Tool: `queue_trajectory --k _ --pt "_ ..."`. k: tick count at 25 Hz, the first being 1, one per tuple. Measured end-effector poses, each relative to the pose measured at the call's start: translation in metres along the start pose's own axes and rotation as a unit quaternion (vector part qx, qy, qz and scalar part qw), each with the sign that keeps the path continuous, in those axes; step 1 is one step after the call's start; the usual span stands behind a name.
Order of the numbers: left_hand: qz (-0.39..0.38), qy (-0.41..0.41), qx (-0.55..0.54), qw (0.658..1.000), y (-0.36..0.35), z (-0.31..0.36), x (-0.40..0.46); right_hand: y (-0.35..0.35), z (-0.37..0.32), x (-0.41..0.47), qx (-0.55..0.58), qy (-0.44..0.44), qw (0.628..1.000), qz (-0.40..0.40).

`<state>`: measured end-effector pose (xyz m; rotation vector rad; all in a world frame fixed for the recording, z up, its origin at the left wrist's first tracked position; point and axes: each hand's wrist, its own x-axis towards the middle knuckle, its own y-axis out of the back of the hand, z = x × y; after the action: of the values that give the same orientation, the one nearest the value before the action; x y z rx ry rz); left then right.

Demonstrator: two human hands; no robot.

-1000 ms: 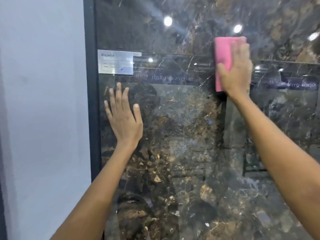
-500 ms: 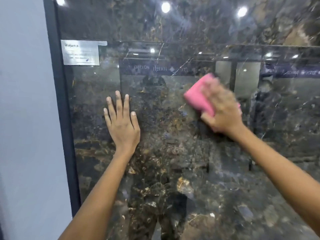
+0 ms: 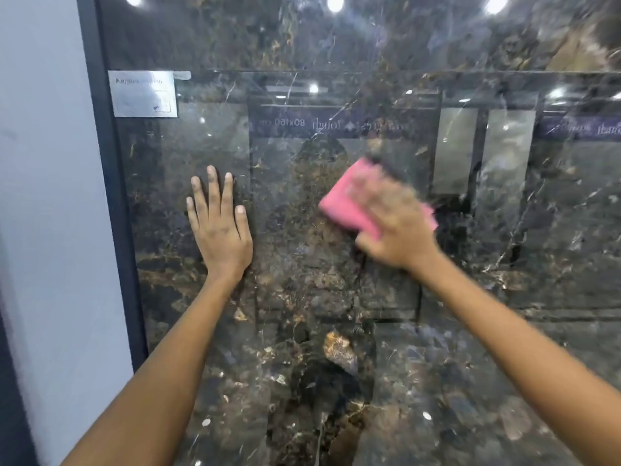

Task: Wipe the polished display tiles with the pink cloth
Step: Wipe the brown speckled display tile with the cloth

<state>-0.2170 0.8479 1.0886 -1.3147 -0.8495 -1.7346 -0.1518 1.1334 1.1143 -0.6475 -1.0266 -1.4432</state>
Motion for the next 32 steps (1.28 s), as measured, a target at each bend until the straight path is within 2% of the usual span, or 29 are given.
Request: queue_trajectory --k 1,2,3,4,6,7,8,9,10,11,12,14,15,16,17,18,19,20,21,22,23,24,25,26,28,30,31,32 --pt "-0.002 0.003 0.001 1.0 0.0 0.0 0.0 0.014 0.024 0.02 0.013 -0.146 0.988 0.05" --pt "-0.005 0.005 0.004 1.0 0.0 0.0 0.0 0.021 0.032 0.032 0.021 -0.251 0.964 0.087" --pt "-0.011 0.005 0.009 1.0 0.001 0.0 0.001 0.018 0.024 0.033 0.023 -0.29 0.951 0.107" --pt "-0.02 0.004 0.014 1.0 0.003 0.0 0.002 0.007 0.002 0.022 0.027 -0.261 0.959 0.106" --pt "-0.037 0.014 0.011 0.999 0.007 0.005 0.001 -0.023 -0.066 -0.031 0.039 -0.054 0.998 0.02" --pt "-0.04 0.025 0.002 0.999 0.01 0.006 -0.005 -0.034 -0.099 -0.066 0.027 0.076 0.996 -0.042" --pt "-0.043 0.034 -0.007 0.998 0.013 0.006 -0.016 -0.038 -0.122 -0.098 0.005 0.188 0.977 -0.097" --pt "-0.048 0.039 -0.014 0.998 0.016 0.003 -0.031 -0.039 -0.128 -0.116 -0.008 0.261 0.956 -0.135" --pt "-0.057 0.04 -0.016 0.997 0.018 0.0 -0.047 -0.036 -0.12 -0.118 -0.007 0.294 0.944 -0.15" --pt "-0.069 0.037 -0.014 0.997 0.019 -0.007 -0.064 -0.032 -0.101 -0.106 -0.002 0.287 0.948 -0.136" --pt "-0.08 0.032 -0.007 0.996 0.02 -0.014 -0.078 -0.025 -0.078 -0.084 0.002 0.228 0.968 -0.1" --pt "-0.095 0.018 0.013 0.995 0.018 -0.027 -0.097 -0.007 -0.026 -0.024 0.014 0.003 1.0 0.014" --pt "-0.1 0.013 0.023 0.995 0.015 -0.031 -0.102 0.002 -0.01 0.001 0.03 -0.14 0.987 0.074" --pt "-0.101 0.006 0.033 0.994 0.012 -0.033 -0.105 0.003 -0.009 0.016 0.043 -0.261 0.957 0.116" --pt "-0.101 -0.001 0.04 0.994 0.009 -0.035 -0.108 -0.004 -0.022 0.015 0.041 -0.307 0.942 0.132" --pt "-0.098 -0.008 0.045 0.994 0.007 -0.037 -0.11 -0.016 -0.047 0.0 0.042 -0.279 0.951 0.123" --pt "-0.093 -0.014 0.048 0.994 0.005 -0.039 -0.11 -0.03 -0.08 -0.029 0.056 -0.186 0.978 0.081" --pt "-0.09 -0.017 0.049 0.995 0.004 -0.04 -0.11 -0.045 -0.116 -0.068 0.067 -0.055 0.996 0.01" --pt "-0.088 -0.019 0.044 0.995 0.002 -0.042 -0.109 -0.052 -0.147 -0.112 0.058 0.081 0.992 -0.076" --pt "-0.085 -0.021 0.039 0.995 0.002 -0.043 -0.109 -0.054 -0.17 -0.15 0.042 0.198 0.966 -0.16" --pt "-0.08 -0.024 0.035 0.996 0.002 -0.044 -0.11 -0.051 -0.178 -0.173 0.036 0.269 0.937 -0.22" --pt "-0.075 -0.027 0.033 0.996 0.001 -0.044 -0.112 -0.048 -0.17 -0.179 0.057 0.294 0.924 -0.239" --pt "-0.07 -0.03 0.032 0.997 0.001 -0.044 -0.113 -0.041 -0.151 -0.168 0.082 0.277 0.931 -0.221" --pt "-0.066 -0.033 0.033 0.997 0.001 -0.044 -0.114 -0.033 -0.125 -0.146 0.094 0.21 0.956 -0.183" --pt "-0.062 -0.035 0.033 0.997 -0.001 -0.046 -0.113 -0.015 -0.063 -0.096 0.075 0.014 0.996 -0.052" --pt "-0.06 -0.034 0.03 0.997 -0.001 -0.046 -0.114 -0.009 -0.034 -0.079 0.049 -0.197 0.977 0.065" --pt "-0.057 -0.036 0.027 0.997 -0.001 -0.046 -0.115 -0.014 -0.047 -0.094 0.035 -0.257 0.963 0.073" --pt "-0.054 -0.038 0.024 0.998 -0.001 -0.046 -0.116 -0.025 -0.075 -0.124 0.038 -0.271 0.961 0.044"
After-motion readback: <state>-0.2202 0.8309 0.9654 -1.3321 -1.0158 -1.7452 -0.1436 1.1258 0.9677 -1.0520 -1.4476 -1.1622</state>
